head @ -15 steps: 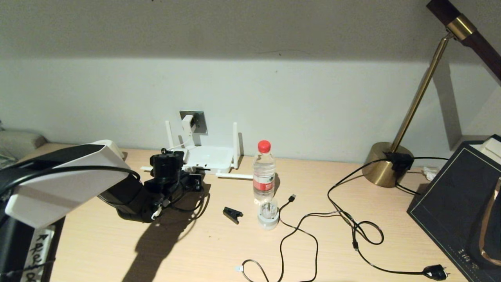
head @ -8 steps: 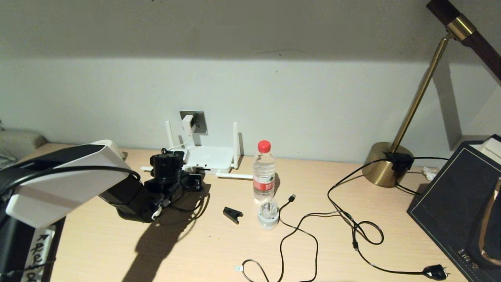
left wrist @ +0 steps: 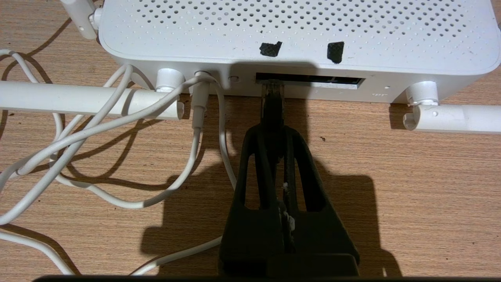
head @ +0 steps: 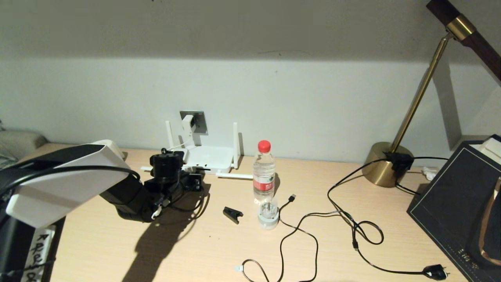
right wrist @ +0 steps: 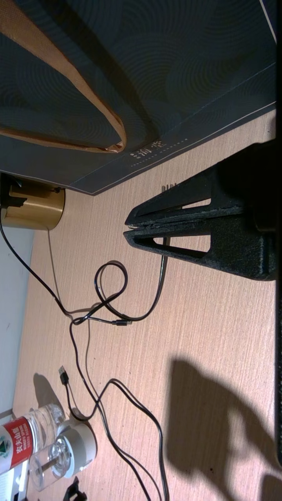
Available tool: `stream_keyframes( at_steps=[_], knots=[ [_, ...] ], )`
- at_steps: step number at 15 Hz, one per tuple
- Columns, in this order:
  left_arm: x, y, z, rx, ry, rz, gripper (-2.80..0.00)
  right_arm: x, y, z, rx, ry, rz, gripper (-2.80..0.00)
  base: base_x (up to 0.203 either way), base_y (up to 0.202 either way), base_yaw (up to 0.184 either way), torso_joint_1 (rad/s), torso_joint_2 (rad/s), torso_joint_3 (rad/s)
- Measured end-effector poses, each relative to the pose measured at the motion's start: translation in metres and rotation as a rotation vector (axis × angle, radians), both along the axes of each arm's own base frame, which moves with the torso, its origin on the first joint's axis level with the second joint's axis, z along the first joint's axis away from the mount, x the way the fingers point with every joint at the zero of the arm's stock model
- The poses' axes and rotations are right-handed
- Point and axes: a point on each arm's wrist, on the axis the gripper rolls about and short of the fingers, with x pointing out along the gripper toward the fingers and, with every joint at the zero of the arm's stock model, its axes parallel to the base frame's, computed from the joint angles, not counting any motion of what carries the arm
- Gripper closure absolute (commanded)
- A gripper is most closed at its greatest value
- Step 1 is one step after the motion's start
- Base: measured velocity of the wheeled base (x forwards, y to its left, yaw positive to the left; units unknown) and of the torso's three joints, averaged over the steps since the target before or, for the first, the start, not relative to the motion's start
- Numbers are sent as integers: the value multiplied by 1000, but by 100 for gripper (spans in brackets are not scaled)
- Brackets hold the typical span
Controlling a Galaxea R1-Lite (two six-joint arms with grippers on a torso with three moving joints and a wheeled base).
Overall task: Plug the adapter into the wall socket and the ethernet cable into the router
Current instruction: Hand it to the other hand
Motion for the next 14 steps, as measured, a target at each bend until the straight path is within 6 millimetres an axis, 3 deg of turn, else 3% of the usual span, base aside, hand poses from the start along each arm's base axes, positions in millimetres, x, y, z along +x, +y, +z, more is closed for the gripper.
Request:
stream_keyframes(
  at_steps=[14],
  knots=[
    [0,0,3,-1,-10,0,0,0,0,0,0,0,0,0,0,0,0,0,0,0]
  ],
)
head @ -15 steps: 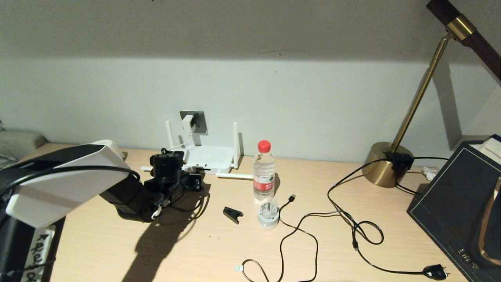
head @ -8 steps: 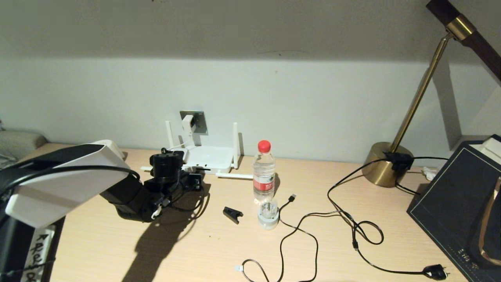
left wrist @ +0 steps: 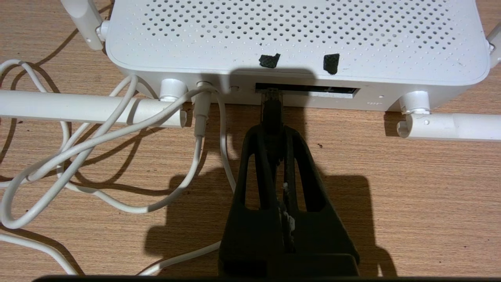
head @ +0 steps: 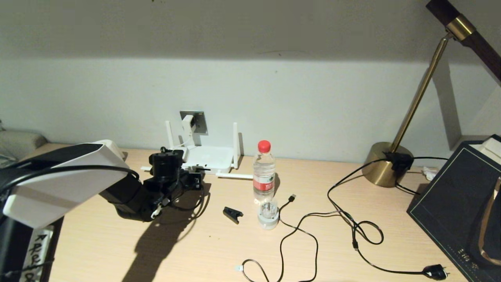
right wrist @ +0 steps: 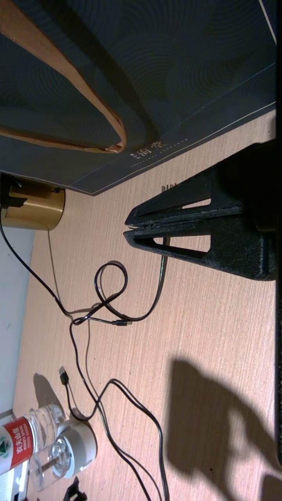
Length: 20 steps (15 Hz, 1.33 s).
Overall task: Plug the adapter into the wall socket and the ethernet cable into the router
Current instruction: Hand it to the other hand
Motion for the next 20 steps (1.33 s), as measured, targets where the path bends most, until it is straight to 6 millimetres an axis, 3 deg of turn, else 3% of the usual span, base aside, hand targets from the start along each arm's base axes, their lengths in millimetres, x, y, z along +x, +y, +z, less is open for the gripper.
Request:
stream_keyframes(
  at_steps=[20],
  knots=[
    [-1,0,1,2,3,2,0,0,0,0,0,0,0,0,0,0,0,0,0,0]
  ],
)
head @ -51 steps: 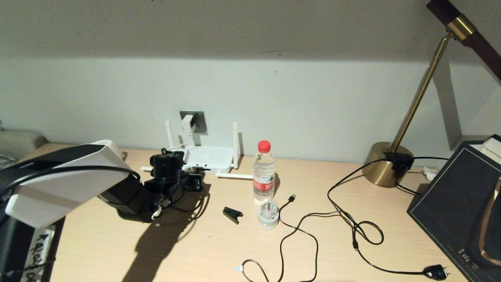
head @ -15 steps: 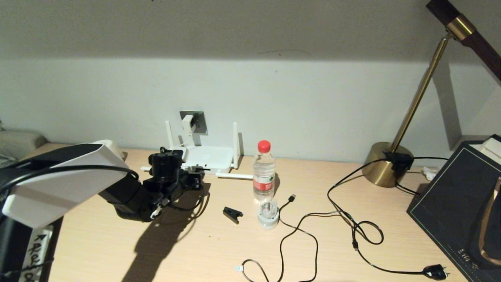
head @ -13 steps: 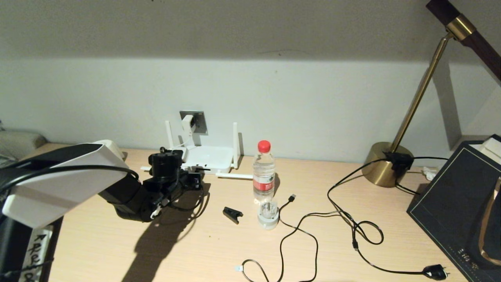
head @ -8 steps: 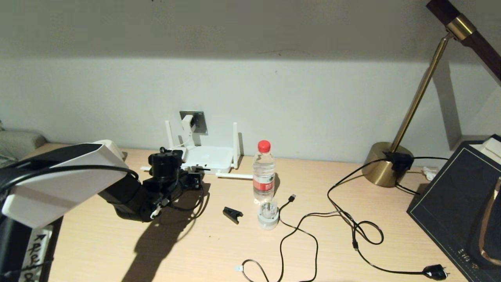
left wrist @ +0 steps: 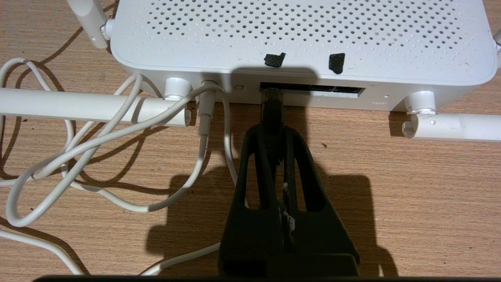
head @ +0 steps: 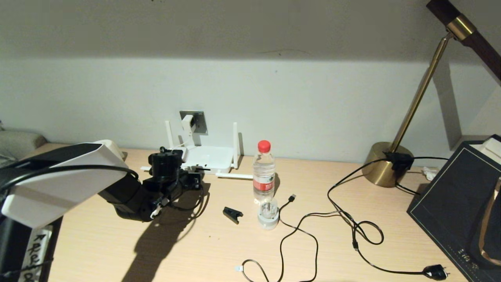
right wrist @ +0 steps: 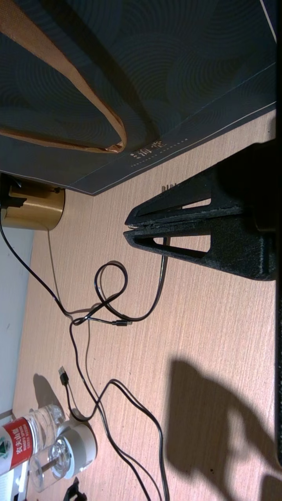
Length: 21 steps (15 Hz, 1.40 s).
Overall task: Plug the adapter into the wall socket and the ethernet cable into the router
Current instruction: Hand it to the other hand
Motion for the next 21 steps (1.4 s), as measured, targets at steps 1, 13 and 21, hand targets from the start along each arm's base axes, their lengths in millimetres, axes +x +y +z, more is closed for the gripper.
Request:
stream_keyframes(
  at_steps=[1,13,21],
  knots=[
    [0,0,0,0,0,0,0,0,0,0,0,0,0,0,0,0,0,0,0,0],
    [-1,-3,1,1,-3,-4,0,0,0,0,0,0,0,0,0,0,0,0,0,0],
    [0,-3,2,1,-8,-6,0,0,0,0,0,0,0,0,0,0,0,0,0,0]
  ],
)
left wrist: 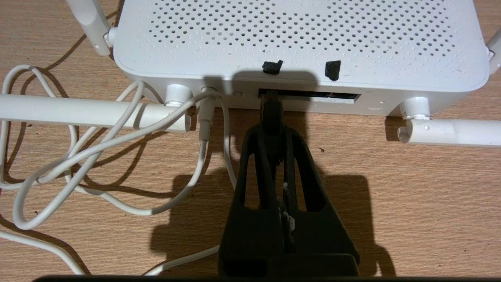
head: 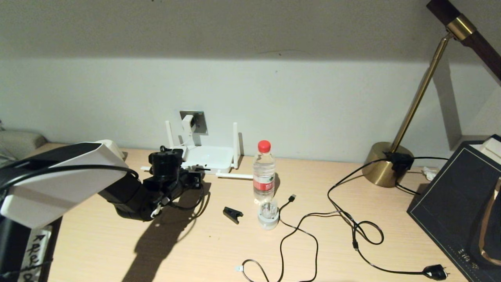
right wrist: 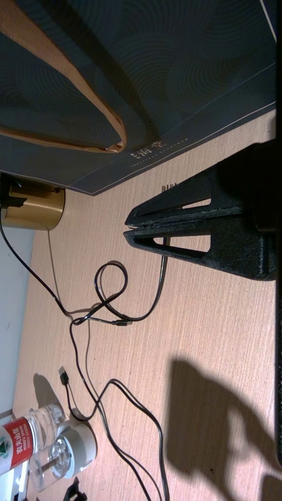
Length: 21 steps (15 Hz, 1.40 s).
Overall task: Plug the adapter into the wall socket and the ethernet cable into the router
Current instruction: Hand it to the other hand
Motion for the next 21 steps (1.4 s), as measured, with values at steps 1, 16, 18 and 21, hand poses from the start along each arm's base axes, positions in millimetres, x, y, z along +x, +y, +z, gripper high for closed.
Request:
stream_keyframes(
  at_steps=[1,16,18,21],
  knots=[
    [0,0,0,0,-2,0,0,0,0,0,0,0,0,0,0,0,0,0,0,0],
    [9,-2,2,-5,-19,0,0,0,0,0,0,0,0,0,0,0,0,0,0,0],
    [11,-2,1,-6,-23,1,0,0,0,0,0,0,0,0,0,0,0,0,0,0],
    [14,-3,0,-7,-27,0,0,0,0,0,0,0,1,0,0,0,0,0,0,0]
  ],
)
